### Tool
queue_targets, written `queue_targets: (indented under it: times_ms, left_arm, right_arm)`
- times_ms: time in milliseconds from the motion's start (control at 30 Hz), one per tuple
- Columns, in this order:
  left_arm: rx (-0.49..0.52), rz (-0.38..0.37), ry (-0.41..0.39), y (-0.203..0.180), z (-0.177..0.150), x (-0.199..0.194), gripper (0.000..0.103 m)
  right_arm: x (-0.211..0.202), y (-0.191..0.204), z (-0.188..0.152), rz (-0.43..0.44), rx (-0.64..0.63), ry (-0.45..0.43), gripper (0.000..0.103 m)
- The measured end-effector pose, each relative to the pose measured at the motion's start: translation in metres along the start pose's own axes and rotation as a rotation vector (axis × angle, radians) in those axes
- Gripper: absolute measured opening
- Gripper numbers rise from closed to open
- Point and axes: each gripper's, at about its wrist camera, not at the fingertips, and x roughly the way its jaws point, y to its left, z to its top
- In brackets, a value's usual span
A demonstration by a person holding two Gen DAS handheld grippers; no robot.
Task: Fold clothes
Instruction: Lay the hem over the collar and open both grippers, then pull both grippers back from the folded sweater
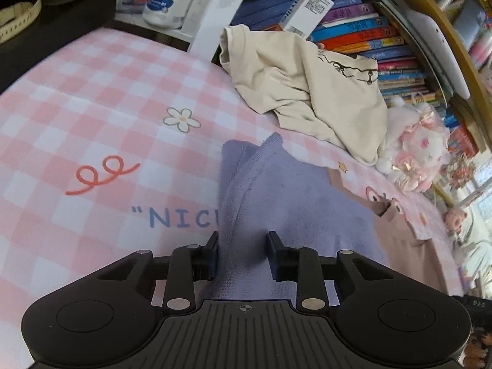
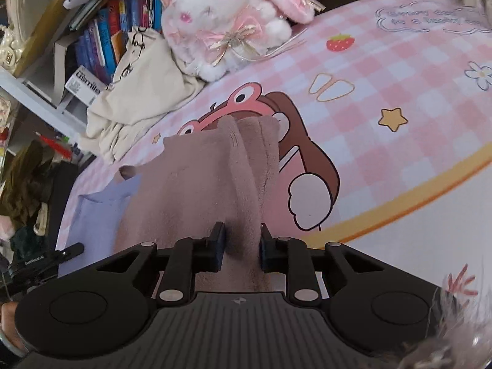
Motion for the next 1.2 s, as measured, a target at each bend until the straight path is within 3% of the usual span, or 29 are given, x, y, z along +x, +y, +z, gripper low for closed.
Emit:
queue_targets:
  times_ms: [133,200,267,400,733,1000,1200]
  left_arm:
    - [0.036,0.058,0.003,-0.006,0.000,-0.008,0.042]
    - [0.071,0.091,-0.029,-0.011,-0.007,-0.021,0.047]
    - [0.110,0.124,-0.067,-0.017,-0.014,-0.036,0.058]
    - [0.160,0.157,-0.097,-0.028,-0.032,-0.056,0.067]
    - [0.253,0.198,-0.117,-0.057,-0.083,-0.096,0.079]
    - [0.185,0.147,0.004,-0.058,-0.103,-0.091,0.080]
    - [0.158,0.144,0.007,-0.054,-0.105,-0.090,0.080]
  right_arm:
    - [-0.007,0.010,-0.007,-0.059,-0.046,-0.033,0.035]
    - [-0.013,0.017,-0.011,-0.094,-0.090,-0.042,0.044]
    - [-0.022,0.025,-0.016,-0.127,-0.147,-0.060,0.048]
    - [-0.041,0.035,-0.030,-0.192,-0.210,-0.105,0.062]
    - [-0.075,0.052,-0.104,-0.327,-0.261,-0.132,0.075]
    - [-0.088,0.059,-0.129,-0.361,-0.266,-0.142,0.077]
    - [-0.095,0.063,-0.141,-0.385,-0.281,-0.143,0.078]
